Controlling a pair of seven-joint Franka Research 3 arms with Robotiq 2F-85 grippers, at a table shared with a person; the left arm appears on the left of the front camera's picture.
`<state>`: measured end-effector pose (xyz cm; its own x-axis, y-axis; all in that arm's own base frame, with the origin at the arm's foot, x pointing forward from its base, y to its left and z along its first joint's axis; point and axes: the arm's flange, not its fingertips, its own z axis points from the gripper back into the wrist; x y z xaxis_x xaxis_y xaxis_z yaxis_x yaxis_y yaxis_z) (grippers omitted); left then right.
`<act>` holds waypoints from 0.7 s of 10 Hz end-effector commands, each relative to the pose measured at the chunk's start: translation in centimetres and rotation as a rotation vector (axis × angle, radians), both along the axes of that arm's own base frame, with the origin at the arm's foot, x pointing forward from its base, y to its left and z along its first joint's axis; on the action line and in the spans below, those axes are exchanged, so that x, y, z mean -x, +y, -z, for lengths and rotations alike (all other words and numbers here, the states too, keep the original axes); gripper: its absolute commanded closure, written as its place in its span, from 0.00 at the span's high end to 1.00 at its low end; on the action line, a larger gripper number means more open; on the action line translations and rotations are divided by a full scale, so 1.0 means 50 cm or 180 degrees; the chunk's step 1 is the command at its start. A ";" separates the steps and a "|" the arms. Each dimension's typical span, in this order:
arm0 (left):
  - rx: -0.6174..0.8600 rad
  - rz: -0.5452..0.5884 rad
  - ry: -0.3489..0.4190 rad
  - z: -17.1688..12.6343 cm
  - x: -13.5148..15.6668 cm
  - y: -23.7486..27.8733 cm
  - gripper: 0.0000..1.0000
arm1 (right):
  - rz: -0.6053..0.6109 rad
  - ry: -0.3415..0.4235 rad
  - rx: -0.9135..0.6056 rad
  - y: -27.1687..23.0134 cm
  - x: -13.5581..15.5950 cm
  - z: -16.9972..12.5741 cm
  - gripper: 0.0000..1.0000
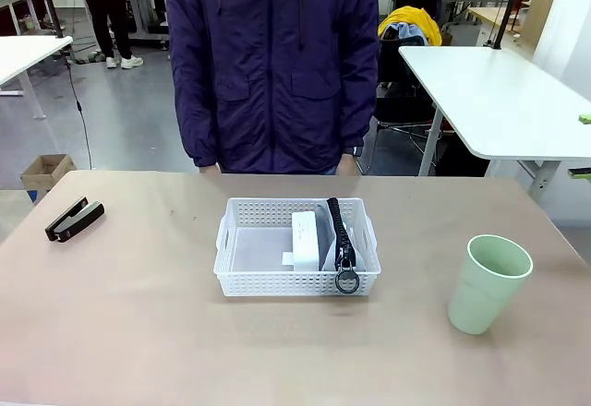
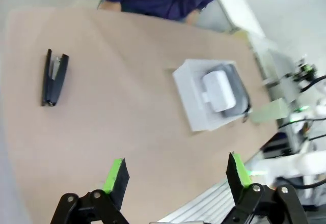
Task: Efficiently arrange items inside the basket to fit them all.
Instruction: Pick up the Stapler and place it inside the Organizing basket.
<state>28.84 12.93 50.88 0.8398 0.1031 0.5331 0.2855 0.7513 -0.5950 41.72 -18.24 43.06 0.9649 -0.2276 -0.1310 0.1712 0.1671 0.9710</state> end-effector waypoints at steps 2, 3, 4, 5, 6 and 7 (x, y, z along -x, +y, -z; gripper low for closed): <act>-0.0981 -0.0258 0.0312 0.023 -0.079 -0.057 1.00 | 0.0007 0.0057 0.0059 0.002 0.002 -0.005 1.00; -0.1582 -0.0284 0.0489 0.028 -0.102 -0.067 1.00 | 0.0007 0.0057 0.0059 0.002 0.002 -0.005 1.00; -0.1925 -0.0348 0.0670 0.034 -0.120 -0.074 1.00 | 0.0007 0.0057 0.0059 0.002 0.002 -0.005 1.00; -0.2193 -0.0567 0.0648 0.052 -0.145 -0.080 1.00 | 0.0007 0.0057 0.0059 0.002 0.002 -0.005 1.00; -0.2350 -0.0551 0.0651 0.075 -0.167 -0.086 1.00 | 0.0007 0.0057 0.0059 0.002 0.002 -0.005 1.00; -0.2168 -0.0862 0.0188 0.082 -0.195 -0.099 1.00 | 0.0007 0.0057 0.0059 0.002 0.002 -0.005 1.00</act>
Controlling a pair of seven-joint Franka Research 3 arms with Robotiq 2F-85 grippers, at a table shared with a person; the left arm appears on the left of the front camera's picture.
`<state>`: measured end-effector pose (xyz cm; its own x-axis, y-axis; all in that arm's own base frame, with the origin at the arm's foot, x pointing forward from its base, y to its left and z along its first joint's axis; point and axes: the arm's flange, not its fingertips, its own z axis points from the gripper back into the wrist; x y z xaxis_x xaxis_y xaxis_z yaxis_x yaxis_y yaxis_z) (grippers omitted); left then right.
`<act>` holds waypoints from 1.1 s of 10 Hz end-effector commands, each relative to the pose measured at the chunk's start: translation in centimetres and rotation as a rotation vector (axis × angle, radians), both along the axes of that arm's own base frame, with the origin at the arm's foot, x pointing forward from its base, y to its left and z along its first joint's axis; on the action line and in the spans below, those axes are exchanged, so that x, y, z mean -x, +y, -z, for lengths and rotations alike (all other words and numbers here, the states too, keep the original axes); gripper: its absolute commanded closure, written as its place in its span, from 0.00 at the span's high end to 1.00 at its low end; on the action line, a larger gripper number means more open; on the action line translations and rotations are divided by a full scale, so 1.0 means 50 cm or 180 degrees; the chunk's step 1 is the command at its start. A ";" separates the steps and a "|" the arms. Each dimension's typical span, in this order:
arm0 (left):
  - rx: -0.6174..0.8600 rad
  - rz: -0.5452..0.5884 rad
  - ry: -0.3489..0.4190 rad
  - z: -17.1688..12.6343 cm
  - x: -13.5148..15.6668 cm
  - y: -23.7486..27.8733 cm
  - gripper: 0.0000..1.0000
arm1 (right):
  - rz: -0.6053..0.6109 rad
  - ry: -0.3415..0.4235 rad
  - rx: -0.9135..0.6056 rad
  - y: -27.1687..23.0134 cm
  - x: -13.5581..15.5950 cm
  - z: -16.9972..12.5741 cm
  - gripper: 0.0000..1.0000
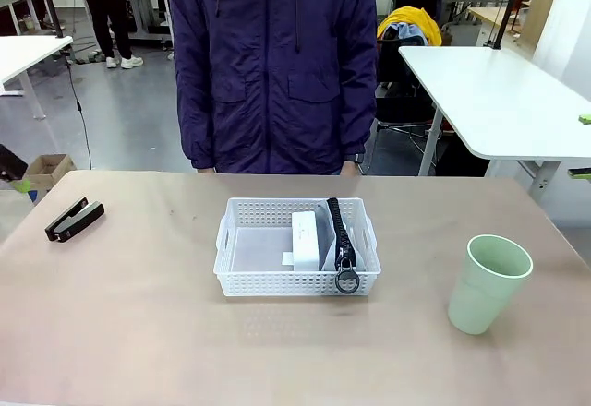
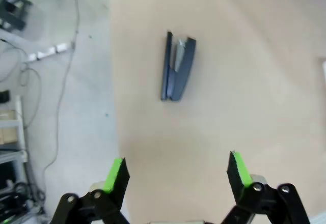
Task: Efficiently arrange items inside the basket to fit them all.
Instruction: Pick up the Stapler and place it inside the Organizing basket.
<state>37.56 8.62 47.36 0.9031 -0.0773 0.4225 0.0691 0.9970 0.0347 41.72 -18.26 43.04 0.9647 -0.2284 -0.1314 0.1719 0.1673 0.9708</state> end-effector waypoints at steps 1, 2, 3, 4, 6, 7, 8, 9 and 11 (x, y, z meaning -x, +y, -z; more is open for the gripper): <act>0.0106 0.0093 0.0115 -0.007 0.023 0.005 1.00 | 0.0005 0.0056 0.0058 0.002 0.002 -0.005 1.00; 0.0106 0.0093 0.0115 -0.007 0.023 0.005 1.00 | 0.0005 0.0056 0.0058 0.002 0.002 -0.005 1.00; 0.0106 0.0093 0.0115 -0.007 0.023 0.005 1.00 | 0.0005 0.0056 0.0058 0.002 0.002 -0.005 1.00; 0.0106 0.0093 0.0115 -0.007 0.023 0.005 1.00 | 0.0005 0.0056 0.0058 0.002 0.002 -0.005 1.00; -0.0135 -0.0028 0.0166 0.018 -0.032 -0.003 1.00 | 0.0005 0.0056 0.0058 0.002 0.002 -0.005 1.00; -0.0087 0.0280 0.0362 0.032 -0.061 0.005 1.00 | 0.0005 0.0056 0.0058 0.002 0.002 -0.005 1.00; -0.0060 0.0263 0.0380 0.044 -0.095 0.012 1.00 | 0.0005 0.0056 0.0058 0.002 0.002 -0.005 1.00; -0.0150 0.0267 0.0527 0.063 -0.134 0.017 1.00 | 0.0005 0.0056 0.0058 0.002 0.002 -0.005 1.00; -0.0073 0.0131 0.0745 0.090 -0.191 0.032 1.00 | 0.0005 0.0056 0.0058 0.002 0.002 -0.005 1.00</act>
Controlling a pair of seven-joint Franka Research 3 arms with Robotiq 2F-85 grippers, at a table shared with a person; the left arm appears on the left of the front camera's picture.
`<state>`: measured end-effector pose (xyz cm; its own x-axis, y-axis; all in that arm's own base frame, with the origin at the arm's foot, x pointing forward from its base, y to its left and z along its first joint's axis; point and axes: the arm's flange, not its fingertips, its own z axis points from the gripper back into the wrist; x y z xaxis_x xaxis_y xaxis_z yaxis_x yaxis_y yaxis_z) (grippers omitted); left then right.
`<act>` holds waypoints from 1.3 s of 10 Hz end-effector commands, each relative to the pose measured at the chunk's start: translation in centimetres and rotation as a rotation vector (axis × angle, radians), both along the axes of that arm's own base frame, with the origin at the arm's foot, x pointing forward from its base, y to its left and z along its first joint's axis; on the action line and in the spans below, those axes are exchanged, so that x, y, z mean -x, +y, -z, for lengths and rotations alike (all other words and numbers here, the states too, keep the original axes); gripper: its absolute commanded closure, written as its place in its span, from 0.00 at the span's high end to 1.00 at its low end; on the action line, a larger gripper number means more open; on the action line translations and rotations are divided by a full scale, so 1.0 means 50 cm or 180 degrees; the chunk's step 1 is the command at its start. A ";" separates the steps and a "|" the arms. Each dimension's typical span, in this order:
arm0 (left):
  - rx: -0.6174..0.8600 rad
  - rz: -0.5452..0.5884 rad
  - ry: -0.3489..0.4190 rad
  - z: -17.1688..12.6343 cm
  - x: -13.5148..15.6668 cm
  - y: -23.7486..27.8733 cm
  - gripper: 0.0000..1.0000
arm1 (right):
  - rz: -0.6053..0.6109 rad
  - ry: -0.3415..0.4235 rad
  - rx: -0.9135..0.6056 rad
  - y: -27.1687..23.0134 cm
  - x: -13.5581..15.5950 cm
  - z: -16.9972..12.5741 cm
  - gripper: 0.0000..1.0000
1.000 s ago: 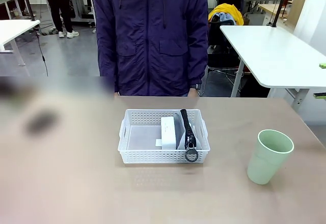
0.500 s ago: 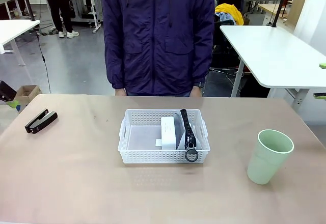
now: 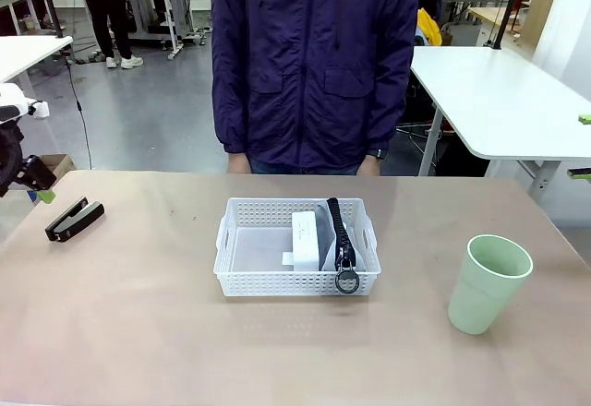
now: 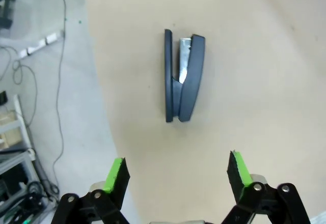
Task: Efficiently arrange items inside the basket to fit them all.
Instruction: Pick up the Stapler and place it inside the Organizing basket.
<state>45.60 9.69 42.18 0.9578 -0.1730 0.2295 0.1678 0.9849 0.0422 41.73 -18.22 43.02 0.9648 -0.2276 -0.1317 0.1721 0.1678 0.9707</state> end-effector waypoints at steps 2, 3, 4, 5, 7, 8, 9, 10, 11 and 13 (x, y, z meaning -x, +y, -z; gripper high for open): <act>-0.0040 -0.0220 0.0261 0.003 -0.060 0.019 1.00 | 0.0007 0.0054 0.0056 0.001 0.002 -0.006 1.00; -0.0044 -0.0213 0.0301 0.003 -0.069 0.016 1.00 | 0.0007 0.0054 0.0056 0.001 0.002 -0.006 1.00; -0.0027 -0.0194 0.0308 0.003 -0.073 0.016 1.00 | 0.0007 0.0054 0.0056 0.001 0.002 -0.006 1.00; -0.0025 -0.0220 0.0333 0.006 -0.077 0.016 1.00 | 0.0007 0.0054 0.0056 0.001 0.002 -0.006 1.00; -0.0080 -0.0048 0.0236 0.010 -0.076 0.011 1.00 | 0.0007 0.0054 0.0056 0.001 0.002 -0.006 1.00; -0.0388 0.0840 0.0129 0.017 -0.061 0.007 1.00 | 0.0007 0.0054 0.0056 0.001 0.002 -0.006 1.00; -0.0401 0.0989 0.0037 0.021 -0.056 0.003 1.00 | 0.0007 0.0054 0.0056 0.001 0.002 -0.006 1.00; -0.0418 0.1073 0.0071 0.021 -0.056 0.001 1.00 | 0.0007 0.0054 0.0056 0.001 0.002 -0.006 1.00; -0.0451 0.1127 0.0108 0.024 -0.057 0.001 1.00 | 0.0007 0.0054 0.0056 0.001 0.002 -0.006 1.00; -0.0434 0.1191 0.0189 0.032 -0.062 0.000 1.00 | 0.0007 0.0054 0.0056 0.001 0.002 -0.006 1.00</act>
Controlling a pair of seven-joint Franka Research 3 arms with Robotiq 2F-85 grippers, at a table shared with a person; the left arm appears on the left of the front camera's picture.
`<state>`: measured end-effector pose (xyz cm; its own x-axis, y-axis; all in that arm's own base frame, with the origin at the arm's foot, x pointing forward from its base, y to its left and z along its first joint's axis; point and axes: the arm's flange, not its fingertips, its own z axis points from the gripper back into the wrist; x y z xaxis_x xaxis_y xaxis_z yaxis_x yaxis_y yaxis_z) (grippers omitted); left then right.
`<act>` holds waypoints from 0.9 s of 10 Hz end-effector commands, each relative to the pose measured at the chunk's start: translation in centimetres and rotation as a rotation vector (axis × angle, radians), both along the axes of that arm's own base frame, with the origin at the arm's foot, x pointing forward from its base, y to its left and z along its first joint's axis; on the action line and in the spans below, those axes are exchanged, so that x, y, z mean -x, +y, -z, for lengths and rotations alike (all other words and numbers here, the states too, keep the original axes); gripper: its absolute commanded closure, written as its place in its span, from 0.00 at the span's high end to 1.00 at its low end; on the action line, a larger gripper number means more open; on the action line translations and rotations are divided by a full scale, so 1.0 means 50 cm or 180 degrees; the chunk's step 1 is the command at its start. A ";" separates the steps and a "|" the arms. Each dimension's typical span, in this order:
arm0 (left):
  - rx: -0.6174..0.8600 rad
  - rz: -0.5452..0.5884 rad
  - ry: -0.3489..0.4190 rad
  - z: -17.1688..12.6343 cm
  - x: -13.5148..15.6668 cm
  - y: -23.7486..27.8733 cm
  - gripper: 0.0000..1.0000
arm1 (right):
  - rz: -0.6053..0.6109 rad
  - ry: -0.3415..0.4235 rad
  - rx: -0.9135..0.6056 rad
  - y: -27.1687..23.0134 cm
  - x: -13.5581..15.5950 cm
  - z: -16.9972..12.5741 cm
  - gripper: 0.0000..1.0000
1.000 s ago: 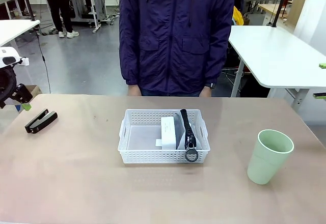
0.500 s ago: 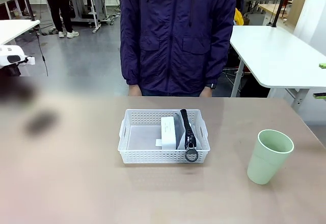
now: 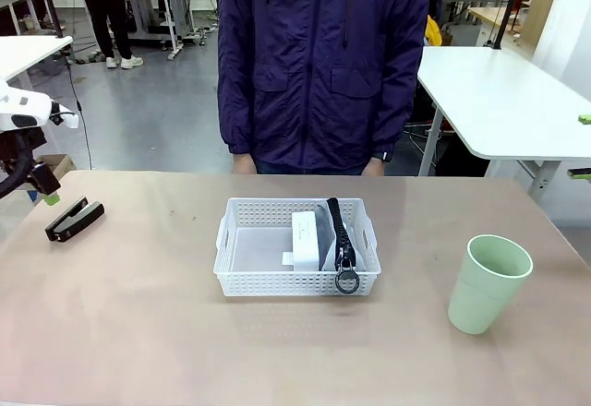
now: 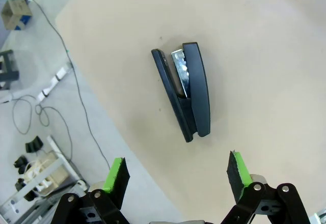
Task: Efficiently arrange items inside the basket to fit them all.
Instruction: Pick up the Stapler and place it inside the Organizing basket.
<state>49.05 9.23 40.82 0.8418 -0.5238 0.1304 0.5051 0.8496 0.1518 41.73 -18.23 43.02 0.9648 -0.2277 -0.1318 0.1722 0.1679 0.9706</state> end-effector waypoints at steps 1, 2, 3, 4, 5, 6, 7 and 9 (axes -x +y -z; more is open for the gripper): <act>0.0038 0.0012 -0.0008 0.006 0.006 0.006 1.00 | 0.0007 0.0054 0.0056 0.001 0.002 -0.006 1.00; 0.0051 0.0028 0.0004 0.009 0.003 0.003 1.00 | 0.0007 0.0054 0.0056 0.001 0.002 -0.006 1.00; 0.0118 0.0061 0.0044 0.018 -0.003 -0.001 1.00 | 0.0007 0.0054 0.0056 0.001 0.002 -0.006 1.00; 0.0232 0.0094 0.0056 0.032 -0.014 -0.003 1.00 | 0.0007 0.0054 0.0056 0.001 0.002 -0.006 1.00; 0.0329 0.0159 0.0140 0.051 -0.027 -0.007 1.00 | 0.0007 0.0054 0.0056 0.001 0.002 -0.006 1.00; 0.0299 0.0106 0.0232 0.077 -0.043 -0.008 1.00 | 0.0007 0.0054 0.0056 0.001 0.002 -0.006 1.00; 0.0301 0.0074 0.0280 0.095 -0.056 -0.005 1.00 | 0.0007 0.0054 0.0056 0.001 0.002 -0.006 1.00; 0.0313 0.0025 0.0376 0.130 -0.076 -0.001 1.00 | 0.0007 0.0054 0.0056 0.001 0.002 -0.006 1.00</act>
<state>51.91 8.45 34.19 0.8548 -0.5124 0.0820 0.5122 0.8585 0.0243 41.73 -18.23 43.02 0.9647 -0.2278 -0.1317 0.1722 0.1679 0.9706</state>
